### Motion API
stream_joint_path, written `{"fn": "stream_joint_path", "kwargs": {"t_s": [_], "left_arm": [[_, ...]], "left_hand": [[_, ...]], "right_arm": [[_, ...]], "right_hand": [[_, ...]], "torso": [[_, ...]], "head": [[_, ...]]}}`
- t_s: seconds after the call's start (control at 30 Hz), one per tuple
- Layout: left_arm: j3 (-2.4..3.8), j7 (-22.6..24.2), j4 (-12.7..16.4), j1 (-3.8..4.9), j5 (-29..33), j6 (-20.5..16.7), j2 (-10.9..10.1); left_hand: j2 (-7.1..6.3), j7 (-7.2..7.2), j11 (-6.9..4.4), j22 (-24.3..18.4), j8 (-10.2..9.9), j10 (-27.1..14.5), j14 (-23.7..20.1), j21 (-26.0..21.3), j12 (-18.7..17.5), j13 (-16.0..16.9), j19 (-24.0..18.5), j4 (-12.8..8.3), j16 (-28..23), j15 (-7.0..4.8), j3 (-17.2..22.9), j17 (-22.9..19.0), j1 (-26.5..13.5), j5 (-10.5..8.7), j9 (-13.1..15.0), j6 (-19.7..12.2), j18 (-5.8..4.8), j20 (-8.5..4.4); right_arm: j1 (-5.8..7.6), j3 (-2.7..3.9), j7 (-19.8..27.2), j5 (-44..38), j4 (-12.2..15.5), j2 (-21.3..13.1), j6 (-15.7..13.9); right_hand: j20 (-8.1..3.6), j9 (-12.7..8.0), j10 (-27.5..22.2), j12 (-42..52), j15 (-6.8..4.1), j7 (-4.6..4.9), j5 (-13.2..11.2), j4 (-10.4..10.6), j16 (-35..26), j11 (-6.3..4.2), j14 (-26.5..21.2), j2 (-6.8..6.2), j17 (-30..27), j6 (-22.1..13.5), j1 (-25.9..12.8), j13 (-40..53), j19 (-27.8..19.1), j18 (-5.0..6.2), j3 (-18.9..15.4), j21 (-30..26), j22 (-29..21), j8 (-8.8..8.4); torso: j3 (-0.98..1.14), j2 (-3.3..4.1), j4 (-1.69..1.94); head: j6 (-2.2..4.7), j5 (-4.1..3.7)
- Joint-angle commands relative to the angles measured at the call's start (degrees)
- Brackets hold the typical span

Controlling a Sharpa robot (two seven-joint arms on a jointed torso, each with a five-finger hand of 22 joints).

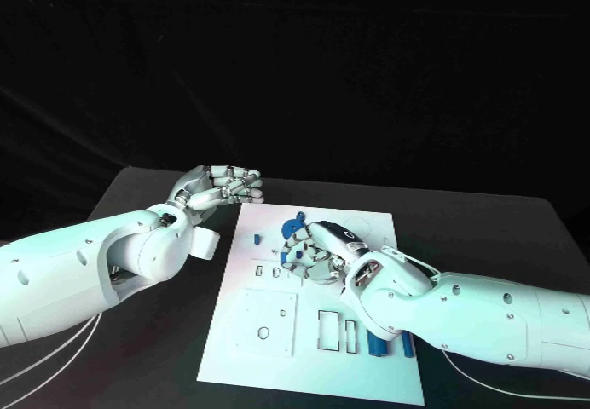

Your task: Assemble the parts on the task board

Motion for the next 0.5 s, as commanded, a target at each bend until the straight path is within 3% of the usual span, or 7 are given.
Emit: {"fn": "stream_joint_path", "kwargs": {"t_s": [0.03, 0.5], "left_arm": [[0.03, 0.2, 0.1, 0.02, 0.1, 1.2, 0.1], [0.03, 0.0, 0.1, 0.03, 0.1, 1.4, 0.0]], "left_hand": [[-0.08, 0.33, 0.18, -0.1, -0.4, 0.1, -0.4, -0.2, -0.2, 0.1, 0.0, 0.2, -0.2, -0.09, 0.3, 0.1, -0.4, -0.24, 0.0, -0.1, 0.24, 0.18], [-0.08, 0.33, 0.18, -0.1, -0.4, 0.1, -0.4, -0.2, -0.2, 0.1, 0.0, 0.2, -0.2, -0.09, 0.3, 0.1, -0.4, -0.24, 0.0, -0.1, 0.24, 0.18]], "right_arm": [[-0.48, -0.07, -1.0, -3.7, -0.5, 0.6, 1.0], [-1.17, -0.21, -2.9, -7.4, -1.4, 1.2, 3.3]], "right_hand": [[-0.45, 0.1, 4.5, 0.4, -0.52, -0.16, 0.2, 0.2, 0.2, -0.55, 5.9, 0.2, 14.7, 0.3, -0.4, 13.0, 1.0, -0.58, 0.3, 0.2, 8.9, 0.22], [-0.51, 0.2, 4.5, 0.3, -0.57, -0.18, 0.1, 0.3, 0.2, -0.58, 5.9, -0.1, 14.6, 0.2, -1.0, 12.9, 1.0, -0.58, 0.2, 0.2, 8.9, 0.24]], "torso": [[0.07, 0.05, 0.05], [0.04, 0.03, 0.06]], "head": [[-0.3, 0.21], [-0.73, 0.27]]}}
